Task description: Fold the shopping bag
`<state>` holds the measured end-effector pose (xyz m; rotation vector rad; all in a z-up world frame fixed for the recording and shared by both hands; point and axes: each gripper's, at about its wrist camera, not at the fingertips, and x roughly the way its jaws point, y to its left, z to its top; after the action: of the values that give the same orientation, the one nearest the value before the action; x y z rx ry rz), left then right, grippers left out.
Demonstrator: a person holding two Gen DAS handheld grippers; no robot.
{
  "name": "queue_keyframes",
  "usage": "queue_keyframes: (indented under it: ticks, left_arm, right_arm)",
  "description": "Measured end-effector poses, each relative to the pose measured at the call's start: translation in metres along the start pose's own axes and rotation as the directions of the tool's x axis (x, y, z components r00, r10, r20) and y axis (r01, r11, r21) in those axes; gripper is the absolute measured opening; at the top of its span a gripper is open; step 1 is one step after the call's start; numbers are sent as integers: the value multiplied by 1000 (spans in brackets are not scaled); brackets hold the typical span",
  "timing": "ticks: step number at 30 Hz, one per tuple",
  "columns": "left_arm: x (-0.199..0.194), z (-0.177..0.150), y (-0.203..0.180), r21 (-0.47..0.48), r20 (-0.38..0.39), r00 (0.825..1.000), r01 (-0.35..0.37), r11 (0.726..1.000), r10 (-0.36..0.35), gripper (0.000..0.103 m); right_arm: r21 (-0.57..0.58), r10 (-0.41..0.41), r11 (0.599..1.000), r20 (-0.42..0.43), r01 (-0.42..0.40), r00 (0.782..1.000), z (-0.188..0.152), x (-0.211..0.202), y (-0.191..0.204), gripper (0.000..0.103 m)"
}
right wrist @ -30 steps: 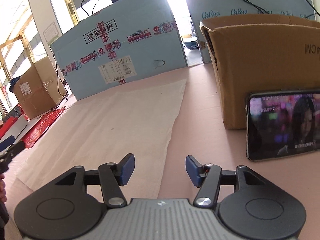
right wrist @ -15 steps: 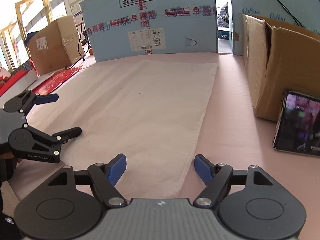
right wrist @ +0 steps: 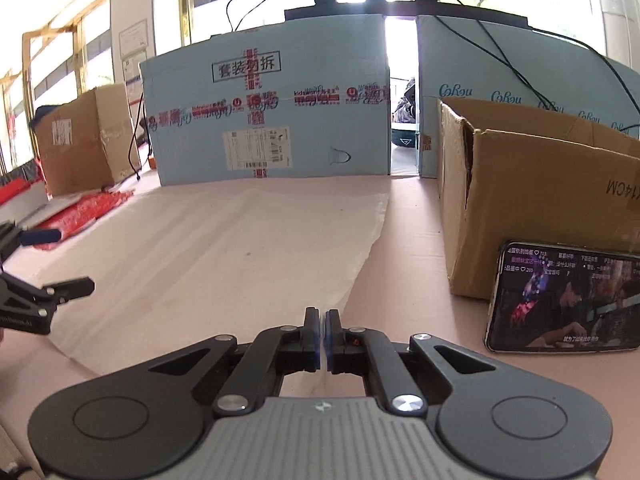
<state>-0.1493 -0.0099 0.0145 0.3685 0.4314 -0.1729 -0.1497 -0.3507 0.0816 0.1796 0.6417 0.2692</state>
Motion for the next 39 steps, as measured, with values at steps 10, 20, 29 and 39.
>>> queue_keyframes:
  ticks: [10,20,29,39]
  left_arm:
    - [-5,-33,52,-70,-129,974,-198,978,188,103]
    - [-17,-56,92,-403,-82,982,-186,896,167,103]
    - [-38,-97,142,-798,25,986,-81,597,167,103]
    - [-43,-87,132,-735,64,986,-56,676,152,103]
  right_arm:
    - [43,376,924,89,-381,922,54,44,60,2]
    - [-155,625,769,-16,-620,780,80,113,199,2]
    - [-182,655,713,-172,-677,736,60,168,269,2]
    - [-92,513,851,-67,-517,856,80,137,185,29]
